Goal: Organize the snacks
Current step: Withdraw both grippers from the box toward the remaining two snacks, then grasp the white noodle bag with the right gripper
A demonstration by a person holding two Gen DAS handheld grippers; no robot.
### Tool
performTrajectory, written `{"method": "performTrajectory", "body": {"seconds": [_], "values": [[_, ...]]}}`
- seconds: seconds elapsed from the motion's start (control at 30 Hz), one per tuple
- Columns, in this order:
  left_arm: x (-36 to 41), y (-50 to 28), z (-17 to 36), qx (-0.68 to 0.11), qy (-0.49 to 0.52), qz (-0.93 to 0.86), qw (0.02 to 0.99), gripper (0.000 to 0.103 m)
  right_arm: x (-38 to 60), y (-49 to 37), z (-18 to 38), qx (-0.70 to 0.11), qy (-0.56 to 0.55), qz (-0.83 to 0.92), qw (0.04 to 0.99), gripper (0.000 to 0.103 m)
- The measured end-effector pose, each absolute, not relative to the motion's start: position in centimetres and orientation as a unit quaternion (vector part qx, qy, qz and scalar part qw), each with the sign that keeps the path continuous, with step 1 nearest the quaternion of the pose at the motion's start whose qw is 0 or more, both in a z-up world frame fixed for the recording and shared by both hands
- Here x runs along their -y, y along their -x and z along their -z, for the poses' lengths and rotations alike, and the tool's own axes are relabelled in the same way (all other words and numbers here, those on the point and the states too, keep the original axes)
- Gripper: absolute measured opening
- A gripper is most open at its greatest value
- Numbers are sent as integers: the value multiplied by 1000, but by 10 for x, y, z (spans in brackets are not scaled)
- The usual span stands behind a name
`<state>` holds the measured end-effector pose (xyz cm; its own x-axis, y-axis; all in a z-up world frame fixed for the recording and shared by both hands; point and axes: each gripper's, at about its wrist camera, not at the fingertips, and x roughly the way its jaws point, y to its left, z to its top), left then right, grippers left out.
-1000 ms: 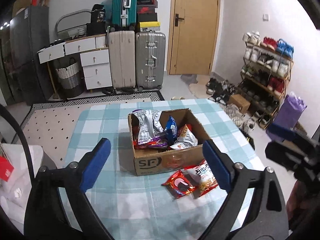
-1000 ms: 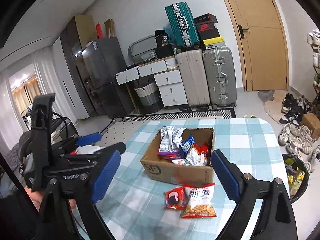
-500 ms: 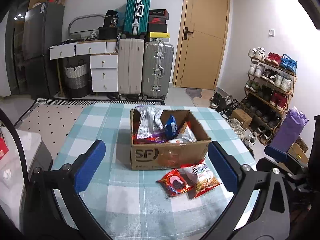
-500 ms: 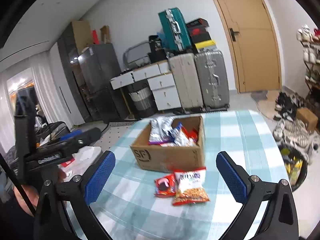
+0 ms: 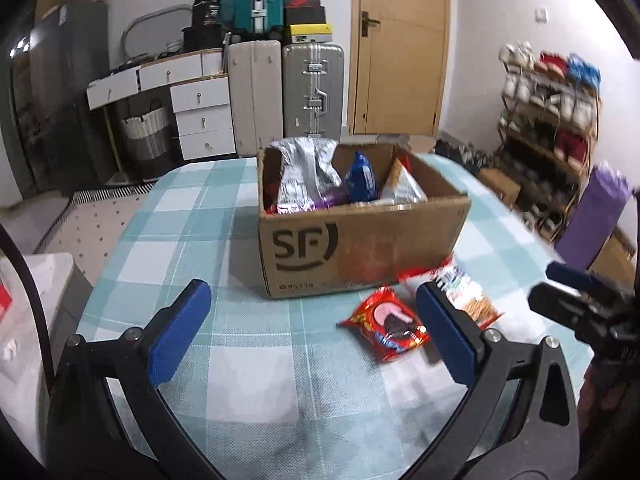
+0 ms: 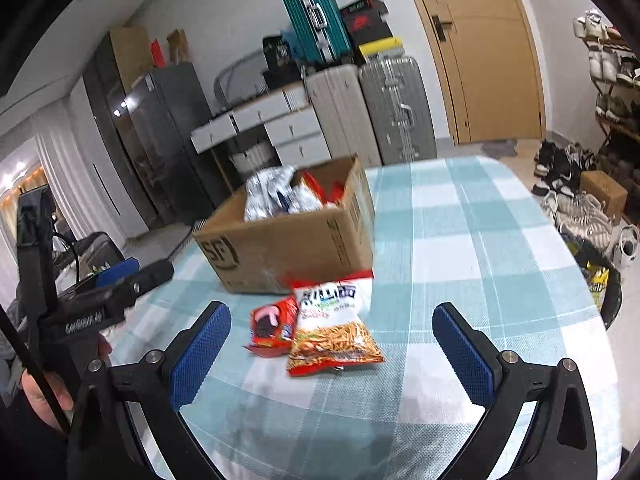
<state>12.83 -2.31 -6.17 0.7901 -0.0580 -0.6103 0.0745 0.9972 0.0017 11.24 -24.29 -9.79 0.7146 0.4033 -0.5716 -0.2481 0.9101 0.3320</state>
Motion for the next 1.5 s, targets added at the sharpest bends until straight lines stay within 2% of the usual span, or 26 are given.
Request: {"method": "performTrajectory", "body": {"seconds": [0.43, 0.73, 0.77, 0.83, 0.93, 1.0, 1.2, 1.5], "values": [[19, -147, 87, -368, 12, 40, 929, 102, 211, -166, 142, -411, -93, -168, 891, 103], [11, -158, 95, -383, 21, 34, 923, 102, 190, -190, 159, -433, -72, -177, 881, 101], [10, -159, 96, -383, 22, 33, 923, 102, 188, -192, 162, -436, -67, -177, 880, 98], [9, -162, 98, -386, 25, 29, 922, 102, 187, -195, 166, -444, -64, -179, 876, 81], [7, -166, 103, -392, 27, 24, 919, 102, 189, -196, 167, -443, -64, -176, 877, 73], [7, -167, 106, -397, 22, 19, 917, 102, 191, -196, 167, -443, -66, -183, 875, 62], [0, -166, 110, -402, 22, 7, 916, 102, 198, -192, 167, -444, -70, -179, 875, 52], [-11, -164, 113, -405, 30, -15, 914, 102, 221, -176, 155, -436, -103, -172, 877, 50]]}}
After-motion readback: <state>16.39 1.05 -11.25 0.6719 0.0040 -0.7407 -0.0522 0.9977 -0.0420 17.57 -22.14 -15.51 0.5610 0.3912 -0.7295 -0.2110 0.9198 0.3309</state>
